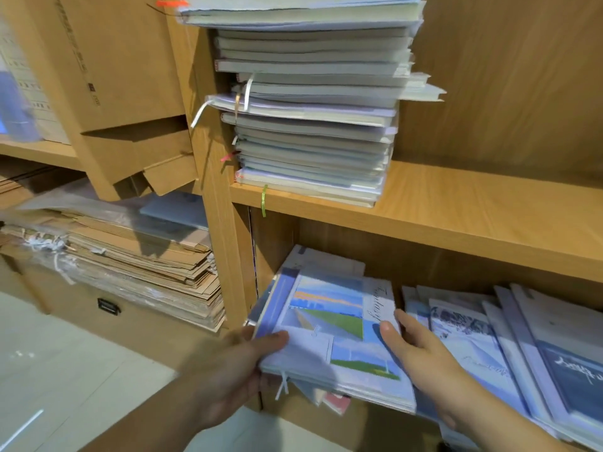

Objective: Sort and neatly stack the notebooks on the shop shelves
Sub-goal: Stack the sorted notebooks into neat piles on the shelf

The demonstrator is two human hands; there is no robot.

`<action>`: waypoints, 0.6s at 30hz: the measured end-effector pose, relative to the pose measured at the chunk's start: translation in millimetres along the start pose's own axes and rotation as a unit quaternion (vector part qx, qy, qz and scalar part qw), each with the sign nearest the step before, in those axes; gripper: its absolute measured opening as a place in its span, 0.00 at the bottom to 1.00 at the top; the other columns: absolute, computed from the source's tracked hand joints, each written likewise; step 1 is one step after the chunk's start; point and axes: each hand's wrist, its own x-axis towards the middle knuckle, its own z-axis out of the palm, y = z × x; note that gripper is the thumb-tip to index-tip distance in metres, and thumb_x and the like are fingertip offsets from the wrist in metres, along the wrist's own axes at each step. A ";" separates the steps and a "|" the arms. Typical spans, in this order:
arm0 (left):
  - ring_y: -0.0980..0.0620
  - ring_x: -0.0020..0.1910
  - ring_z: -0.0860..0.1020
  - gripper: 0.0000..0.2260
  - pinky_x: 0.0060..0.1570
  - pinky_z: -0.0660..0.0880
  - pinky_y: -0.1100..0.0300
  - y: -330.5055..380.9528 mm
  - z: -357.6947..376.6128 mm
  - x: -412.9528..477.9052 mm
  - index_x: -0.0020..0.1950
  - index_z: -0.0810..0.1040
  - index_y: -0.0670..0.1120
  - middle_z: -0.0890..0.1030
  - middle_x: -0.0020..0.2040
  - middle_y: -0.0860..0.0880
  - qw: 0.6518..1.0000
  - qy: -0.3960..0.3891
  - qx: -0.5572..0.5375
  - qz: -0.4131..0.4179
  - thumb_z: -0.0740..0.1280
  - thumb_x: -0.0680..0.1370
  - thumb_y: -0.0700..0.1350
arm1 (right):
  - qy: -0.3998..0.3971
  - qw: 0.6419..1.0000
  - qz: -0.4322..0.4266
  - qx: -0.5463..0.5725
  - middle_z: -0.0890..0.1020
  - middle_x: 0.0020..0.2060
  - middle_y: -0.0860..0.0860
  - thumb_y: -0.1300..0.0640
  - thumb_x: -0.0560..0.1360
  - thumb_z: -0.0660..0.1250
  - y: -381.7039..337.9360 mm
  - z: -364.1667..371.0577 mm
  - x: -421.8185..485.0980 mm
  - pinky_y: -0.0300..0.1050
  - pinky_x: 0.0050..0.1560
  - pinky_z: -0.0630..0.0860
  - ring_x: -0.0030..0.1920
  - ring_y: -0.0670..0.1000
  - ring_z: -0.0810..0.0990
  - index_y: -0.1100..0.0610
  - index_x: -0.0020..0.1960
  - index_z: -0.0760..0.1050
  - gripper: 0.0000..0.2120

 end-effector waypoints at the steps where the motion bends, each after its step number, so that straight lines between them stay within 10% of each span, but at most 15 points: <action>1: 0.38 0.58 0.83 0.17 0.51 0.81 0.46 -5.8 -1.5 0.5 0.66 0.78 0.39 0.84 0.58 0.38 0.998 -0.003 0.063 -0.010 0.73 0.78 0.38 | -0.027 0.999 0.015 0.007 0.66 0.76 0.38 0.38 0.78 0.68 2.7 0.6 1.8 0.47 0.72 0.70 0.70 0.45 0.73 0.45 0.82 0.55 0.38; 6: 0.51 0.52 0.86 0.14 0.50 0.83 0.52 -15.0 -1.3 11.8 0.63 0.80 0.49 0.87 0.53 0.51 0.965 0.031 0.259 0.000 0.73 0.78 0.50 | -0.087 0.993 0.020 -0.072 0.59 0.81 0.51 0.53 0.83 0.64 4.3 11.5 18.1 0.42 0.68 0.67 0.78 0.57 0.64 0.42 0.83 0.45 0.37; 11: 0.53 0.52 0.82 0.21 0.44 0.79 0.58 -6.9 16.3 12.2 0.64 0.74 0.54 0.82 0.55 0.54 0.948 0.038 0.315 -0.027 0.68 0.75 0.61 | -0.081 0.992 0.025 -0.091 0.76 0.68 0.64 0.55 0.84 0.62 -7.9 22.0 21.8 0.48 0.50 0.82 0.62 0.63 0.80 0.48 0.80 0.53 0.29; 14: 0.52 0.49 0.83 0.22 0.40 0.79 0.58 3.1 19.1 3.7 0.58 0.80 0.52 0.86 0.50 0.54 0.955 0.061 0.288 0.014 0.67 0.67 0.58 | -0.046 0.997 0.024 -0.056 0.75 0.64 0.68 0.56 0.82 0.67 -15.5 16.1 16.8 0.43 0.40 0.62 0.50 0.67 0.83 0.57 0.80 0.55 0.32; 15: 0.53 0.47 0.84 0.21 0.37 0.79 0.60 7.8 19.0 -2.0 0.56 0.82 0.51 0.86 0.47 0.55 0.956 0.072 0.282 0.039 0.68 0.66 0.57 | -0.030 0.999 0.029 -0.031 0.78 0.61 0.64 0.56 0.80 0.70 -19.3 12.3 12.7 0.43 0.38 0.61 0.38 0.50 0.69 0.55 0.81 0.56 0.35; 16: 0.55 0.44 0.84 0.20 0.36 0.79 0.63 12.3 18.4 -10.0 0.54 0.83 0.51 0.87 0.45 0.55 0.957 0.075 0.272 0.061 0.70 0.66 0.56 | -0.016 0.999 0.025 -0.012 0.81 0.56 0.58 0.55 0.78 0.73 -25.6 9.7 4.5 0.54 0.53 0.68 0.57 0.52 0.71 0.52 0.81 0.59 0.36; 17: 0.57 0.42 0.84 0.18 0.35 0.78 0.65 17.4 17.9 -19.5 0.53 0.84 0.51 0.87 0.45 0.56 0.958 0.073 0.264 0.080 0.71 0.66 0.55 | -0.010 1.000 0.020 0.008 0.83 0.51 0.53 0.56 0.76 0.75 -32.8 6.8 -6.2 0.39 0.29 0.78 0.51 0.49 0.81 0.49 0.80 0.61 0.37; 18: 0.59 0.42 0.84 0.17 0.36 0.76 0.68 21.7 17.8 -29.6 0.53 0.85 0.51 0.87 0.45 0.56 0.959 0.065 0.257 0.096 0.71 0.66 0.54 | -0.009 0.999 0.016 0.030 0.83 0.48 0.51 0.57 0.74 0.77 -38.7 4.1 -17.6 0.37 0.27 0.76 0.38 0.47 0.86 0.48 0.79 0.63 0.38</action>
